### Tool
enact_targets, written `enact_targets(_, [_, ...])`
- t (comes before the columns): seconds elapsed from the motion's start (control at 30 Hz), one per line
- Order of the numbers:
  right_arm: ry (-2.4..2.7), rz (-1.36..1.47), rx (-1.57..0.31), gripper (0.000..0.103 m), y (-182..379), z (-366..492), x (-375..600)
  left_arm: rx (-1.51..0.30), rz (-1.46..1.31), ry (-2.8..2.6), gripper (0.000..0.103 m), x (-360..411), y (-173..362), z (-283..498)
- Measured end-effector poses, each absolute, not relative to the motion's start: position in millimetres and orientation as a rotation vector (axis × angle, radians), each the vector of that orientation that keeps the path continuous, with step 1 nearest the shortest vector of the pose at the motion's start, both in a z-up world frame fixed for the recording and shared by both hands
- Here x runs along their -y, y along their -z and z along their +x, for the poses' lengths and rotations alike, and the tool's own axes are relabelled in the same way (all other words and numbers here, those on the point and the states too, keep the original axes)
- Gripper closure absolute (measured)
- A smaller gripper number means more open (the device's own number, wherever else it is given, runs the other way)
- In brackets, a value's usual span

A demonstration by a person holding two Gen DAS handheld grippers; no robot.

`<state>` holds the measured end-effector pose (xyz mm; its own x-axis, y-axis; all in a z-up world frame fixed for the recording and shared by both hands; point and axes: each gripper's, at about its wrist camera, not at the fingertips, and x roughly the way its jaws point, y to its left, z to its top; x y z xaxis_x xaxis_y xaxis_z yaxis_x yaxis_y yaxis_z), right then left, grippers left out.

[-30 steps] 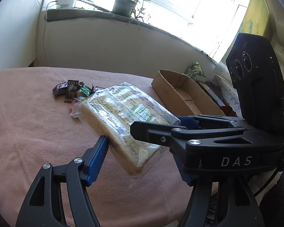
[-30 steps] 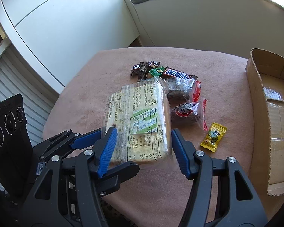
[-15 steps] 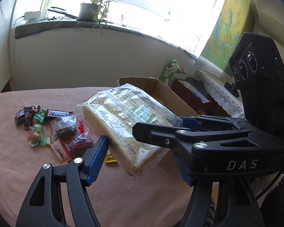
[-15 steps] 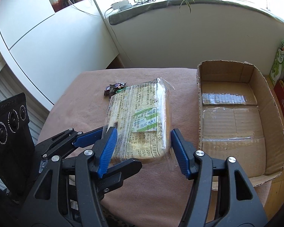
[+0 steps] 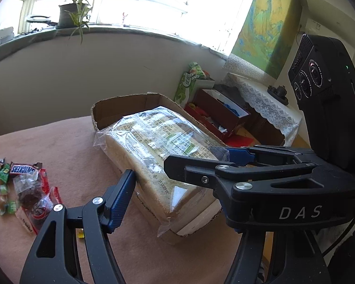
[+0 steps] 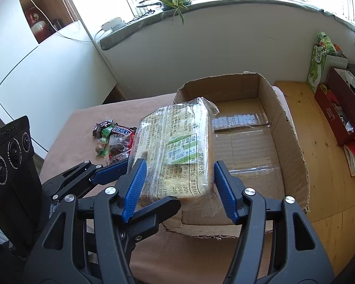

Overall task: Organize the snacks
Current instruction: 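Carry the bread loaf into the cardboard box and open the right gripper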

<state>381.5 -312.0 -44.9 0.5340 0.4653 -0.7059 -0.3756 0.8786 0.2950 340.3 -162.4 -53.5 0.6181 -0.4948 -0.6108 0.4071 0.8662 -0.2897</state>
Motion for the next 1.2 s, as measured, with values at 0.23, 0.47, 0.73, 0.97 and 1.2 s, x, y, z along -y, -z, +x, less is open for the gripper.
enact_targets(0.23, [-0.462,0.138,-0.9,0.041,58.6,393.1,335.3,-0.776,-0.118,0.546,0.035,182.9,61.9,349.3])
enact_targets(0.47, [-0.432,0.147,-0.913,0.041,65.9,398.9,346.5,-0.795,-0.1,0.561,0.035,192.4,65.3,354.2])
enact_targets(0.73, [-0.326,0.094,-0.889,0.038,65.2,400.4,348.9,-0.8,-0.028,0.53,0.035,200.2,66.4,351.3])
enact_targets(0.97, [-0.284,0.097,-0.862,0.033,55.6,394.3,359.1,-0.786,-0.047,0.539,0.035,188.5,59.1,342.9])
enact_targets(1.2, [-0.262,0.094,-0.824,0.033,43.4,382.9,356.5,-0.752,-0.07,0.543,0.035,166.7,47.0,326.7])
